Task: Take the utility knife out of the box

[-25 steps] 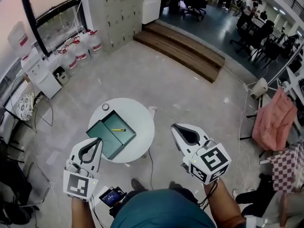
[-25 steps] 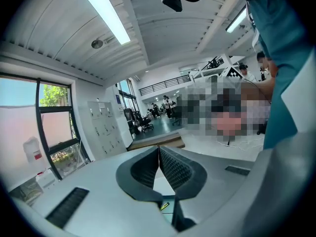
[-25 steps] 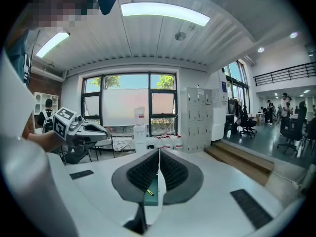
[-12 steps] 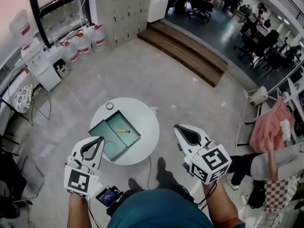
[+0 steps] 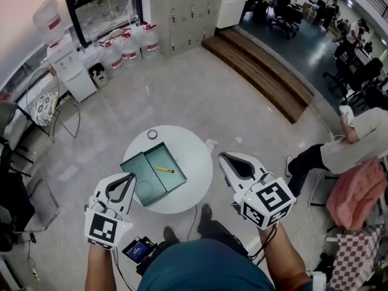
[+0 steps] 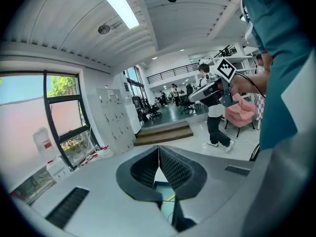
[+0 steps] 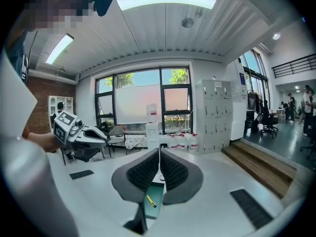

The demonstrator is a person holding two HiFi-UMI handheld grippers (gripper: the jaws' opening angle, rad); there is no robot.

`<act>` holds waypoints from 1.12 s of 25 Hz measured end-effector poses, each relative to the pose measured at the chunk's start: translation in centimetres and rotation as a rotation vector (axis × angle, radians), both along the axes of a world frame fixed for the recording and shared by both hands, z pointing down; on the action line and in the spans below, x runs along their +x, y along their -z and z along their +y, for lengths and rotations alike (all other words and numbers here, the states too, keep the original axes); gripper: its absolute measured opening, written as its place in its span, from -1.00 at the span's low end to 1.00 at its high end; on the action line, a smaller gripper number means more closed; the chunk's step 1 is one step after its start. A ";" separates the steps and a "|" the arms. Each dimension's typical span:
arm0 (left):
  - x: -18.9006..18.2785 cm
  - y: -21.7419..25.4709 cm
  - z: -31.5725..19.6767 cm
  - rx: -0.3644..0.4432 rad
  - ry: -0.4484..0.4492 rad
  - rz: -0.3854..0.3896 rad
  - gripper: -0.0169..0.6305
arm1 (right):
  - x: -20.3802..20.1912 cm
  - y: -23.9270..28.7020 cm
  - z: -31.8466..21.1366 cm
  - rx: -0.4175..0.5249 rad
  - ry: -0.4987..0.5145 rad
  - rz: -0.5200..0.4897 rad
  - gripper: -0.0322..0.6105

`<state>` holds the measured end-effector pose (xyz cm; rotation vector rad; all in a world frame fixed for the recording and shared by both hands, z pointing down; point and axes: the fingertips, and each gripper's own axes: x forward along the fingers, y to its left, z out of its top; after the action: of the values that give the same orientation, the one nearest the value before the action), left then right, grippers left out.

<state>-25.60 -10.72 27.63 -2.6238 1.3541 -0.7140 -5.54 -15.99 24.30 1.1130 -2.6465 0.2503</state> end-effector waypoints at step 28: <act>5.8 -18.8 -12.1 -0.306 -0.062 -0.250 -0.89 | 7.1 -14.3 -9.5 -0.214 0.041 -0.019 -0.78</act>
<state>-19.81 -22.87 46.39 -2.6620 1.1680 -1.2815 1.58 -25.49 38.65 0.9909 -2.5820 0.5249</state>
